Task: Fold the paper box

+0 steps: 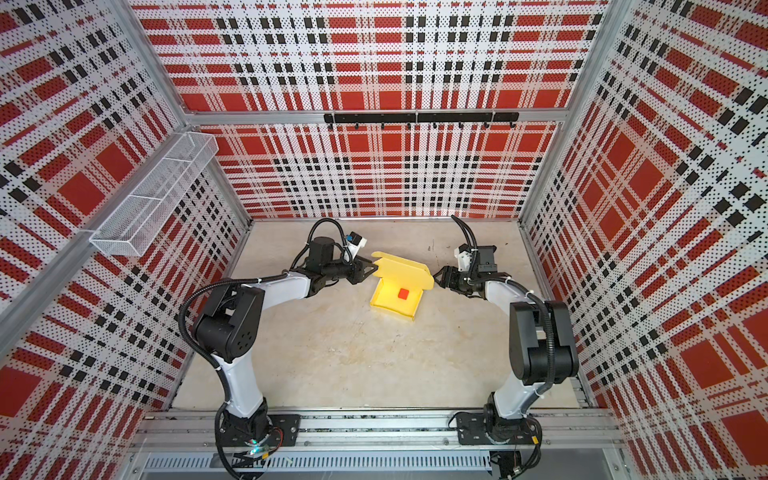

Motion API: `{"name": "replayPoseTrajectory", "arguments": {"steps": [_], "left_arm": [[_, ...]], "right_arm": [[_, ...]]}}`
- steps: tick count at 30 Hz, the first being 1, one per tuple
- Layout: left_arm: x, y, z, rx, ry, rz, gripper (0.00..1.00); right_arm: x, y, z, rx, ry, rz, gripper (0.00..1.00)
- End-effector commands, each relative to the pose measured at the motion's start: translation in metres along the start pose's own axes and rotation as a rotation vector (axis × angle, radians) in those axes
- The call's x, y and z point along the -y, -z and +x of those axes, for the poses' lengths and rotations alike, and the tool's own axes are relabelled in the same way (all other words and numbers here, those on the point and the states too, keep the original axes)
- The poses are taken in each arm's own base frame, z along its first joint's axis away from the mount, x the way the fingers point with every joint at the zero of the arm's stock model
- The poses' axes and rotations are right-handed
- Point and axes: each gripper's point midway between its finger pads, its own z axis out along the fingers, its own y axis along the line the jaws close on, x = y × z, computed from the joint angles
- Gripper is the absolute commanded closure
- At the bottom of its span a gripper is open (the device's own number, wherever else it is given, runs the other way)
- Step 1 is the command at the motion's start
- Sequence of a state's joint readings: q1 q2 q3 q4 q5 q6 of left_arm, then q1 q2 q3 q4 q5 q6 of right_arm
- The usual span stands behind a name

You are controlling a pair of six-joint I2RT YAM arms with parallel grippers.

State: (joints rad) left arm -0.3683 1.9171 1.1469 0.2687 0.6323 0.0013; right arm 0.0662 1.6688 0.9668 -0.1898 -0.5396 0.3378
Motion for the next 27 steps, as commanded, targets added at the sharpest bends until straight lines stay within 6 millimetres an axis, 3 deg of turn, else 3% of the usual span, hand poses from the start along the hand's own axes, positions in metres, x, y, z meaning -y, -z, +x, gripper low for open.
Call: {"name": "replayPoseTrajectory", "arguments": {"steps": [1,13,18,27], "left_arm": [[0.005,-0.006,-0.014,0.033,-0.034,0.031,0.63],[0.005,-0.014,-0.017,0.034,-0.018,0.066,0.69],[0.006,-0.017,-0.015,0.028,0.0,0.071,0.8],[0.015,-0.018,-0.016,0.027,-0.016,0.069,0.9]], "right_arm": [[-0.012,0.003,-0.004,0.031,0.044,-0.035,0.35],[-0.012,0.006,0.002,0.026,0.042,-0.028,0.35],[-0.011,0.008,0.004,0.031,0.037,-0.022,0.36],[-0.028,0.014,0.012,0.038,0.082,-0.06,0.36]]}}
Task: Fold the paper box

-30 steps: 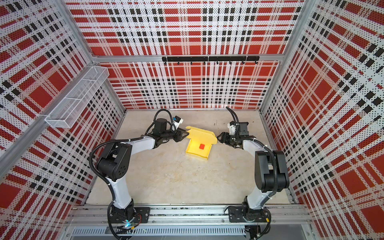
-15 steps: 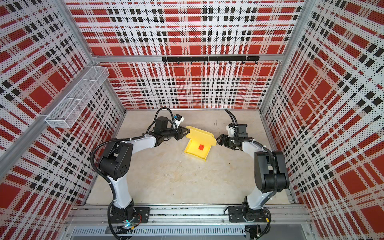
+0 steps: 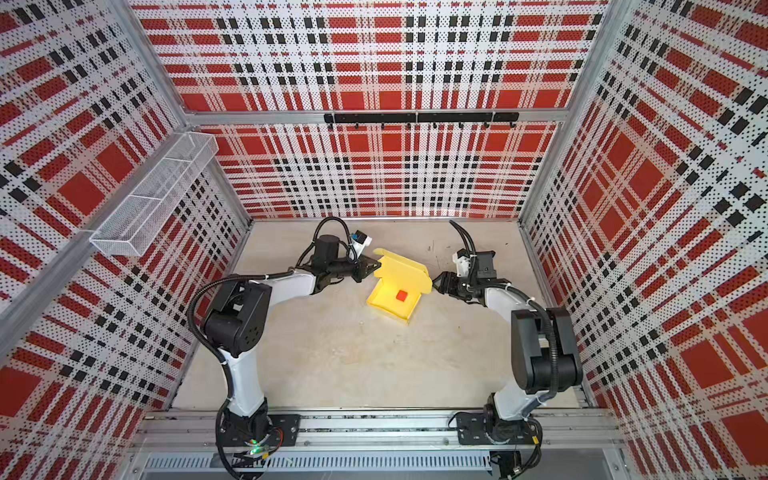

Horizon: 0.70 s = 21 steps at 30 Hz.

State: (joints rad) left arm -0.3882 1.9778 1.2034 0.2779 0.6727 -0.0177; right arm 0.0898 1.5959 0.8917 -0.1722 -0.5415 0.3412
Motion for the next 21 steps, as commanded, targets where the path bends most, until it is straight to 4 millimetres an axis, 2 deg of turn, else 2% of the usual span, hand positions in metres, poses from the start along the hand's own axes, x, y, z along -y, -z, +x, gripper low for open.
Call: {"name": "replayPoseTrajectory", "arguments": {"steps": [1,3,13,16,19,21], "left_arm": [[0.009,0.0,-0.016,0.03,-0.033,0.015,0.9],[0.009,-0.001,-0.015,0.027,-0.035,0.017,0.9],[0.013,0.001,-0.016,0.025,-0.058,0.005,0.89],[0.015,0.003,-0.017,0.026,-0.069,0.007,0.89],[0.013,0.002,-0.016,0.024,-0.063,0.006,0.89],[0.013,0.002,-0.017,0.027,-0.059,0.0,0.89]], "right_arm": [[-0.021,0.006,-0.004,0.032,0.086,-0.036,0.36],[-0.027,0.005,0.002,0.018,0.136,-0.029,0.36],[-0.04,0.012,0.029,0.043,0.167,-0.113,0.37],[-0.063,0.019,0.037,0.062,0.249,-0.203,0.34],[-0.086,0.027,0.049,0.115,0.407,-0.289,0.33],[-0.101,0.034,0.051,0.179,0.488,-0.338,0.33]]}}
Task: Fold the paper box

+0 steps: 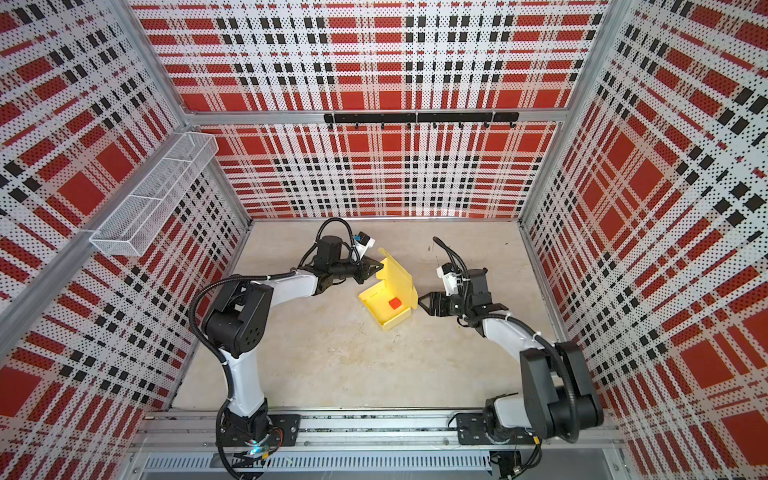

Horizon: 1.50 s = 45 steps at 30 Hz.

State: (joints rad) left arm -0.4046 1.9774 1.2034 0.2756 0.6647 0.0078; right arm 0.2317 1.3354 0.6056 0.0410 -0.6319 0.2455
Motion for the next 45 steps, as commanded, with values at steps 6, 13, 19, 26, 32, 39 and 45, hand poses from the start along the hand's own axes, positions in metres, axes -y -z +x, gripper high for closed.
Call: {"name": "replayPoseTrajectory", "arguments": {"steps": [6,13,19,26,32,39,45], "left_arm": [[0.01,0.007,-0.016,0.031,-0.03,0.009,0.88],[0.013,0.007,-0.012,0.032,-0.03,0.019,0.88],[0.015,0.01,-0.015,0.04,-0.049,0.023,0.87],[0.015,0.012,-0.015,0.045,-0.052,0.028,0.86],[0.01,0.01,-0.014,0.047,-0.045,0.017,0.86],[0.011,0.01,-0.017,0.053,-0.044,0.022,0.86],[0.011,0.005,-0.016,0.052,-0.04,0.023,0.86]], "right_arm": [[-0.041,-0.002,-0.025,0.169,0.348,-0.104,0.34],[-0.048,-0.01,-0.023,0.165,0.359,-0.136,0.35],[-0.041,0.014,-0.028,0.175,0.315,-0.061,0.35],[-0.003,0.059,-0.046,0.292,0.255,0.16,0.36],[0.01,0.09,-0.059,0.395,0.292,0.274,0.43],[0.055,0.086,-0.069,0.39,0.19,0.389,0.45],[0.031,0.038,-0.063,0.274,0.318,0.204,0.38]]}}
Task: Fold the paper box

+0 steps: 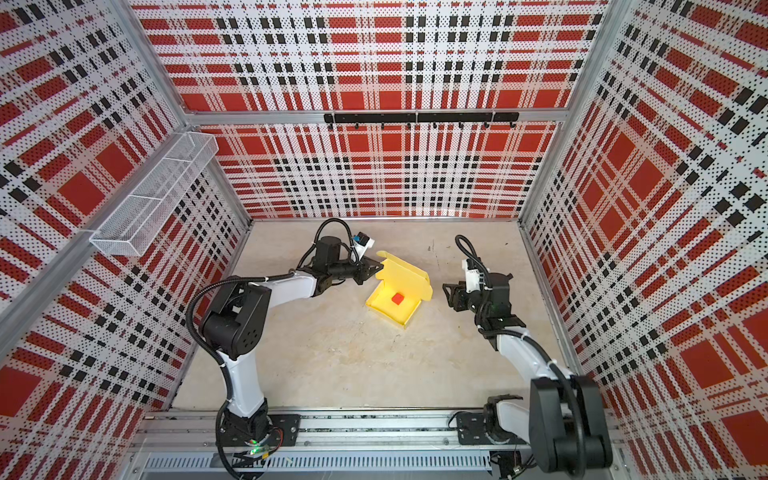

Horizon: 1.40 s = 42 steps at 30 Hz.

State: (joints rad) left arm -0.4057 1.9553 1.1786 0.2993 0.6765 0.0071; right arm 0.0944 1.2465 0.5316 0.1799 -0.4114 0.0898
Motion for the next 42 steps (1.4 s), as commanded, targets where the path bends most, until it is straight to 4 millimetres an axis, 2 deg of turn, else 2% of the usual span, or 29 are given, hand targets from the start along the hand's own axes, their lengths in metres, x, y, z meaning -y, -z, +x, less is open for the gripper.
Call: {"name": "replayPoseTrajectory", "arguments": {"steps": [1,4,11,18,23,26,30,34,42], "left_arm": [[0.005,0.002,-0.014,0.037,-0.031,0.009,0.86],[0.007,0.002,-0.012,0.033,-0.041,0.015,0.86],[0.009,0.003,-0.015,0.04,-0.044,0.021,0.86],[0.008,0.003,-0.012,0.034,-0.043,0.02,0.86],[-0.001,0.004,-0.01,0.034,-0.014,0.003,0.86],[0.002,0.005,-0.012,0.041,-0.034,0.011,0.86],[-0.002,0.004,-0.012,0.042,-0.014,0.001,0.87],[0.002,0.003,-0.012,0.04,-0.028,0.011,0.88],[0.005,0.002,-0.012,0.041,-0.03,0.012,0.89]], "right_arm": [[-0.037,-0.004,-0.029,0.094,0.167,-0.127,0.38],[-0.053,-0.009,-0.026,0.075,0.211,-0.182,0.38],[-0.057,-0.006,-0.024,0.075,0.17,-0.202,0.38],[-0.01,0.005,-0.043,0.13,0.05,0.013,0.41],[0.003,-0.011,-0.031,0.044,0.008,0.052,0.43],[-0.003,-0.021,-0.021,-0.005,0.016,0.022,0.43],[-0.02,-0.027,-0.014,-0.058,0.023,-0.048,0.43],[-0.044,-0.029,-0.005,-0.074,0.037,-0.145,0.43],[-0.072,-0.024,0.009,-0.065,0.04,-0.237,0.43]]}}
